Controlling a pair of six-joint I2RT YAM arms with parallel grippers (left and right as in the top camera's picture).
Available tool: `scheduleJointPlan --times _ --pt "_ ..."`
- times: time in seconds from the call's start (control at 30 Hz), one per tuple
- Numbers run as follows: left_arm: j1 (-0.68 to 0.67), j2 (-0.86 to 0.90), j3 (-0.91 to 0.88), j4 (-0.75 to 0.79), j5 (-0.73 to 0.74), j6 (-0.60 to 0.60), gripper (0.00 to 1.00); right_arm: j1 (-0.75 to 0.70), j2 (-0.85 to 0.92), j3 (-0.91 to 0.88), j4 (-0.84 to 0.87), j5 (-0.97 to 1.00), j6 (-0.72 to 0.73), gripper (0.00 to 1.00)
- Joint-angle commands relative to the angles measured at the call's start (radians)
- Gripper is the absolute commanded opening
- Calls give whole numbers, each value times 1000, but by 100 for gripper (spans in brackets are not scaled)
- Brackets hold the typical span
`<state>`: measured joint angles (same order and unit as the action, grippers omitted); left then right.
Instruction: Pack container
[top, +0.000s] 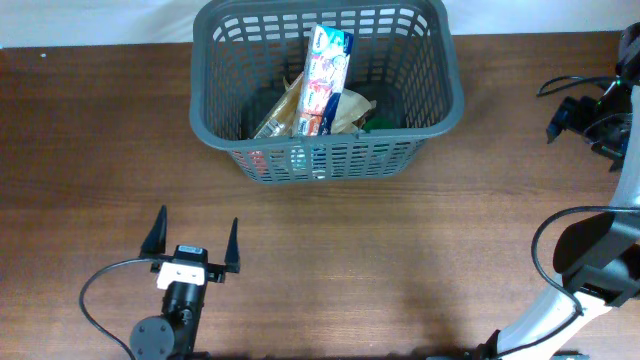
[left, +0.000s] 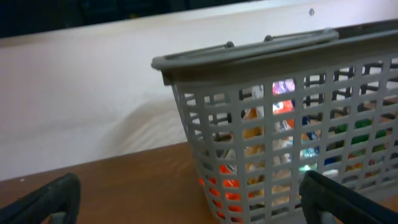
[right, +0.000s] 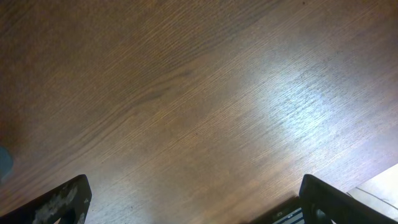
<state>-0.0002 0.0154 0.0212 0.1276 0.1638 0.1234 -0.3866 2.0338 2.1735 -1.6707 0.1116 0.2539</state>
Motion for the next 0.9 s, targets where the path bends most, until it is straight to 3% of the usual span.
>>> scheduleJointPlan --times 0.0,0.3,0.43,0.87 --pt "5 -10 -13 -18 -11 6 99 -7 2 -5 3 2 -3 99" --pt "5 -10 -13 -189 25 6 99 -7 2 -5 3 2 -3 99" --pt "5 -10 -13 -189 64 74 99 -7 2 -5 3 2 -3 99" --pt "5 -10 -13 -192 19 73 99 -7 2 -5 3 2 -3 99"
